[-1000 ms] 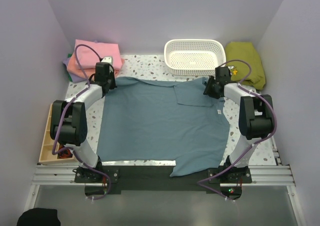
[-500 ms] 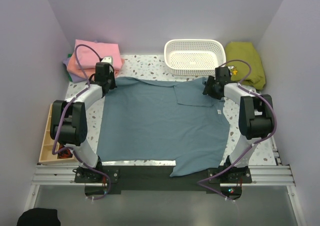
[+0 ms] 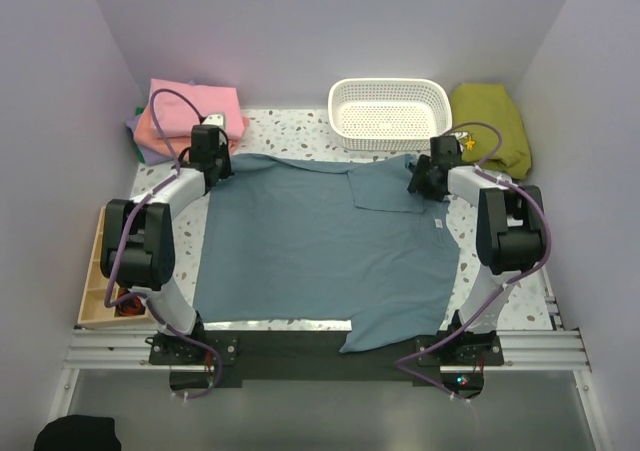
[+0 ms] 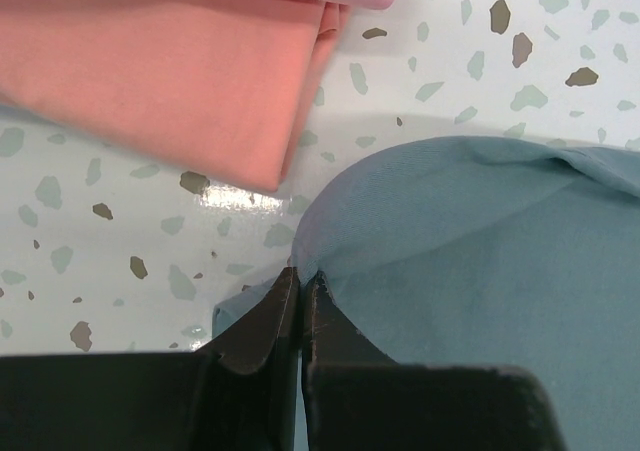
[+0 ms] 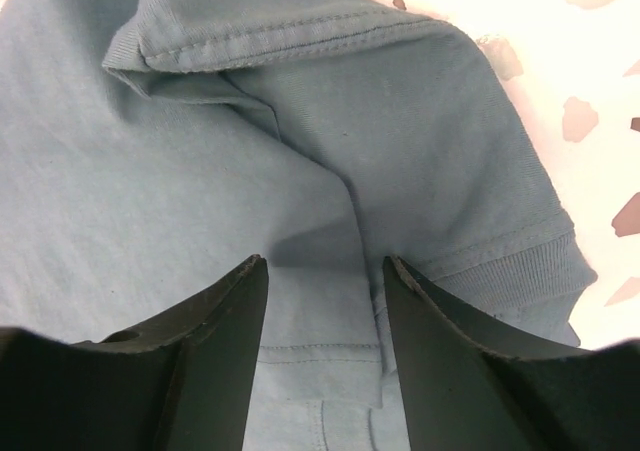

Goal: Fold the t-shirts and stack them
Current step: Grap the side of the flattened tshirt furthest away from the robot with both arms

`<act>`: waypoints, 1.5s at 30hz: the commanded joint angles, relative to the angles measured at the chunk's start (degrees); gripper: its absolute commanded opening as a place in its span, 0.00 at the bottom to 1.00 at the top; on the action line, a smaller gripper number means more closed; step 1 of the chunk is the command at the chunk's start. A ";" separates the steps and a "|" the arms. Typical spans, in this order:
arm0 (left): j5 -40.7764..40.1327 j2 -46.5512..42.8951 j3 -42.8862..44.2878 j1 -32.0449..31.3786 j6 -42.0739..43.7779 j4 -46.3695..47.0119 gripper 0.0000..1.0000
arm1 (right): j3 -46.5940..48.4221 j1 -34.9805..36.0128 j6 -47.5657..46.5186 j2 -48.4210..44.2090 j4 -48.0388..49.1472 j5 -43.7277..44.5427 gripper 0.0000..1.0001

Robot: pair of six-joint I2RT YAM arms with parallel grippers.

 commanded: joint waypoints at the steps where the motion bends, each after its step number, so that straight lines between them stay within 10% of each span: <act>1: -1.20 0.23 0.92 0.38 0.53 2.45 0.00 | 1.18 -0.45 0.23 0.49 -0.33 -0.47 0.51; 11: -1.37 0.76 1.27 0.38 0.61 2.19 0.00 | 0.65 -0.54 -0.74 -1.27 1.25 -2.15 0.00; 45: -12.61 -0.13 -6.02 0.38 -0.71 8.43 0.00 | -7.08 -0.54 0.14 -32.12 -15.00 10.06 0.00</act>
